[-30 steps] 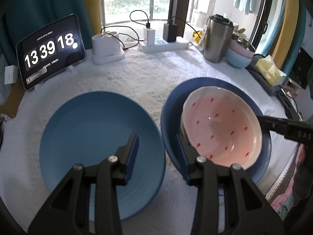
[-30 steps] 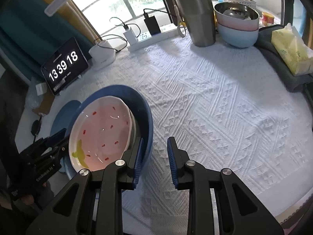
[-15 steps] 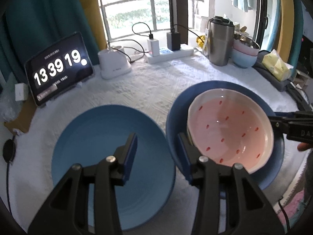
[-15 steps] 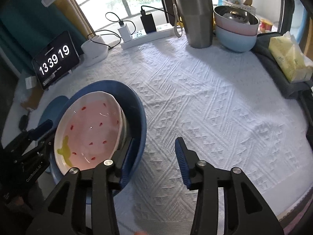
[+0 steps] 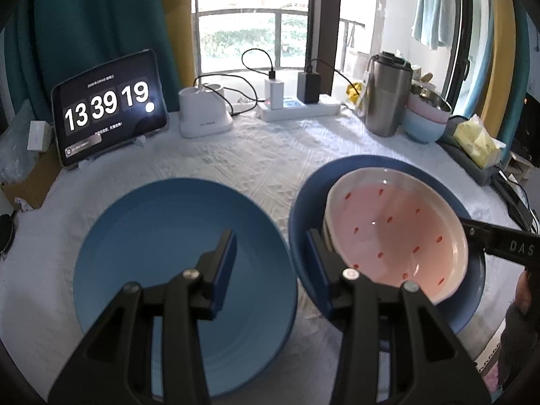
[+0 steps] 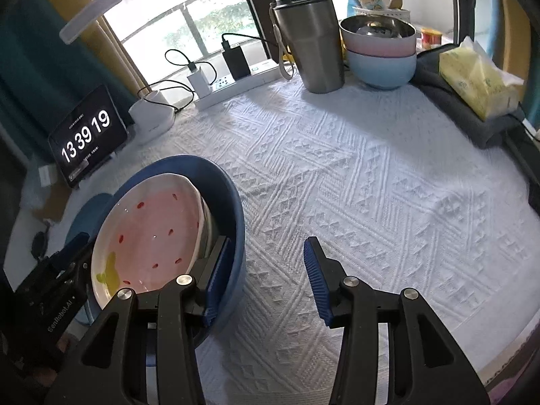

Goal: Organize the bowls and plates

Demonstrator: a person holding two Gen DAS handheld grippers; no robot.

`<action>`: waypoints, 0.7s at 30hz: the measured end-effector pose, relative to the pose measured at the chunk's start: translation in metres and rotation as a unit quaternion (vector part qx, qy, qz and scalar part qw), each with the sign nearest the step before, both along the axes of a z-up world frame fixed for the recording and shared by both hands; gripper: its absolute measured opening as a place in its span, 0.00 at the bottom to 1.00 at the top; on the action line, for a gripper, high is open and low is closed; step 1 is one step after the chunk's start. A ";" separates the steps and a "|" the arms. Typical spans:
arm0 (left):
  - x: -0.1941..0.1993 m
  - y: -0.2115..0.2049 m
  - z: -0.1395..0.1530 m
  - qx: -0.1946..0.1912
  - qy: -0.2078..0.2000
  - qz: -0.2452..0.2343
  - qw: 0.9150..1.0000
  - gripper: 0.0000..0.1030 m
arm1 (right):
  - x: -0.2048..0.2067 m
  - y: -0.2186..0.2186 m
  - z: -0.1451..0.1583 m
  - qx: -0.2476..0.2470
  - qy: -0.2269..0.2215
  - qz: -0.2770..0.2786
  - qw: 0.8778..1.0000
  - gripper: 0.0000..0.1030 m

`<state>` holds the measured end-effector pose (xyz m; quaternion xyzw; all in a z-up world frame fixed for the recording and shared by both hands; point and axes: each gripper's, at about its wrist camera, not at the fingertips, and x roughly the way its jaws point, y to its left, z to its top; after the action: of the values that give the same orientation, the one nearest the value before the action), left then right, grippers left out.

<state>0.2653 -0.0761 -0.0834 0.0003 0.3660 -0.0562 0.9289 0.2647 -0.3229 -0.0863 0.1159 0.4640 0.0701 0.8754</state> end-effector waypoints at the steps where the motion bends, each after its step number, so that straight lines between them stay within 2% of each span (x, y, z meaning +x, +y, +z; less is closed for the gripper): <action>1: -0.001 0.000 0.000 -0.002 -0.005 0.000 1.000 0.40 | 0.000 -0.001 -0.001 0.006 0.002 -0.001 1.000 0.46; 4: -0.003 0.001 -0.002 -0.009 -0.015 0.003 1.000 0.39 | -0.002 -0.002 -0.001 0.016 -0.004 -0.008 1.000 0.46; 7: -0.004 0.000 -0.002 -0.015 -0.020 0.000 1.000 0.32 | -0.006 0.004 0.000 0.001 -0.021 -0.005 1.000 0.42; 9: -0.008 -0.007 -0.001 -0.006 -0.035 -0.007 0.999 0.21 | -0.007 0.008 0.002 0.001 -0.027 0.004 1.000 0.30; 10: -0.010 -0.010 -0.001 -0.003 -0.042 -0.011 0.999 0.12 | -0.008 0.010 0.003 -0.001 -0.031 0.008 0.999 0.26; 11: -0.012 -0.014 -0.001 0.000 -0.046 -0.014 0.999 0.09 | -0.009 0.015 0.004 -0.005 -0.038 0.015 0.999 0.19; 12: -0.012 -0.015 -0.001 0.003 -0.050 -0.008 0.999 0.09 | -0.010 0.020 0.005 -0.013 -0.044 0.020 0.999 0.14; 15: -0.011 -0.010 -0.001 -0.015 -0.050 -0.008 0.999 0.09 | -0.012 0.028 0.006 -0.042 -0.056 0.012 0.997 0.14; 21: -0.011 -0.011 0.000 -0.017 -0.048 -0.010 0.999 0.09 | -0.012 0.024 0.006 -0.032 -0.055 0.013 0.998 0.14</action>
<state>0.2540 -0.0870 -0.0835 -0.0094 0.3198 -0.0718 0.9447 0.2527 -0.2987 -0.0802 0.0783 0.4182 0.0727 0.9021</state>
